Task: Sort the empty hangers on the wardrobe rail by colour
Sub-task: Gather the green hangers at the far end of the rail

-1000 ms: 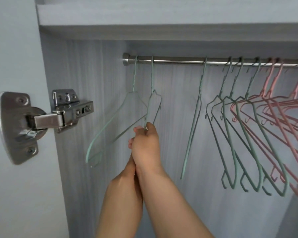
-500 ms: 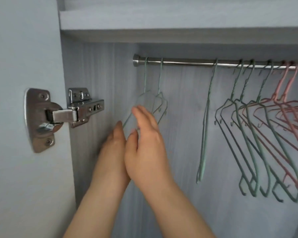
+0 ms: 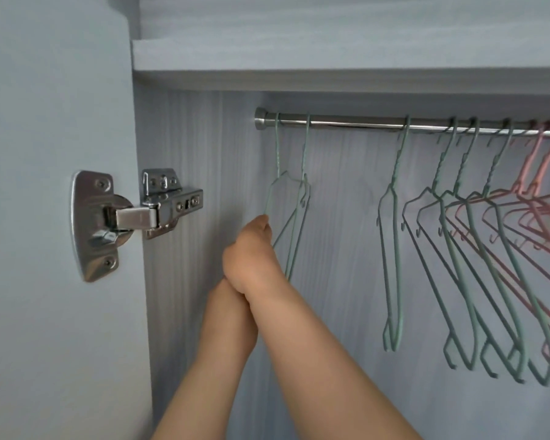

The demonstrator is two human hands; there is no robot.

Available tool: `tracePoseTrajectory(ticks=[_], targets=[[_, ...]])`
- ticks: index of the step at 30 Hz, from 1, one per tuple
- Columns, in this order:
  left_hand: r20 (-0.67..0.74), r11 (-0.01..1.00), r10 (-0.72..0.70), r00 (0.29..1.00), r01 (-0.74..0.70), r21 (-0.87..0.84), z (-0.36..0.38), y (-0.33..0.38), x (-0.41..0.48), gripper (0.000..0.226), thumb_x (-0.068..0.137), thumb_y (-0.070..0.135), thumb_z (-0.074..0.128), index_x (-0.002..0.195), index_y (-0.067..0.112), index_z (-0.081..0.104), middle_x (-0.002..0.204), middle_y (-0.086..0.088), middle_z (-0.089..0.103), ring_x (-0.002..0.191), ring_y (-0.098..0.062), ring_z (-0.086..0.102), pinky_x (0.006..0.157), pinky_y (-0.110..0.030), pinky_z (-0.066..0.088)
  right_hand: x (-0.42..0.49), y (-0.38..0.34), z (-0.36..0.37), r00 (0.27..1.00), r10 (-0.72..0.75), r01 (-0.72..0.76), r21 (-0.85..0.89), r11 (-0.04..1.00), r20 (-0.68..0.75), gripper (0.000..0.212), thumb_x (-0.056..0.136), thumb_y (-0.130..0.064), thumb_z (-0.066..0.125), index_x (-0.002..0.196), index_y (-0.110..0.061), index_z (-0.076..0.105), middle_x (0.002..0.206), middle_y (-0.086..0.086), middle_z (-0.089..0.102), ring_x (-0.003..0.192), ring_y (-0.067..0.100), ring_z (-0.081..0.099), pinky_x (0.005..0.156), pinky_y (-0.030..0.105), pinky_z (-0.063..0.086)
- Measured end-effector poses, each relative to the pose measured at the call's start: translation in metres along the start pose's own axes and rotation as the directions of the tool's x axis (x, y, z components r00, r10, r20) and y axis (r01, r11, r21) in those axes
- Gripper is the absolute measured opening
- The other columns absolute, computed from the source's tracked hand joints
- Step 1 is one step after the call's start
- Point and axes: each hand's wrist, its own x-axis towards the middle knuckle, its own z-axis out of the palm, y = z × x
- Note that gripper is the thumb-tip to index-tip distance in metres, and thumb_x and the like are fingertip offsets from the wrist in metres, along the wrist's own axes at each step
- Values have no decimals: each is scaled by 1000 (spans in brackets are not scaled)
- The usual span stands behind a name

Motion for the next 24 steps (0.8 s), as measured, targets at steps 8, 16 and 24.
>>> tracePoseTrajectory(ticks=[8,16,24], targets=[[-45,942,116,992,-96,321,-11,-2,11,21,90,7,42,77,4,57,89,-14,58,86,-25,54,66,-26,34,-4,-8,-1,999,-26,26,13,1000,36,68,92,-1,35,143,2,-10,156,16,0,142,28,14,113,28,15],[-146,871,313,939,-222,439,-10,-10,-2,49,82,2,57,129,2,44,113,-27,61,103,-39,59,72,-31,39,-50,7,-44,931,-346,308,-255,917,-118,66,93,-15,39,146,-11,0,156,5,-5,141,22,1,115,26,5],[-104,631,770,630,-727,271,14,-9,-48,38,88,30,42,120,15,55,126,1,59,116,-10,50,99,-6,30,-44,49,-51,976,-127,158,169,973,-178,52,97,-20,34,144,-21,15,146,-4,30,134,14,31,113,30,26]])
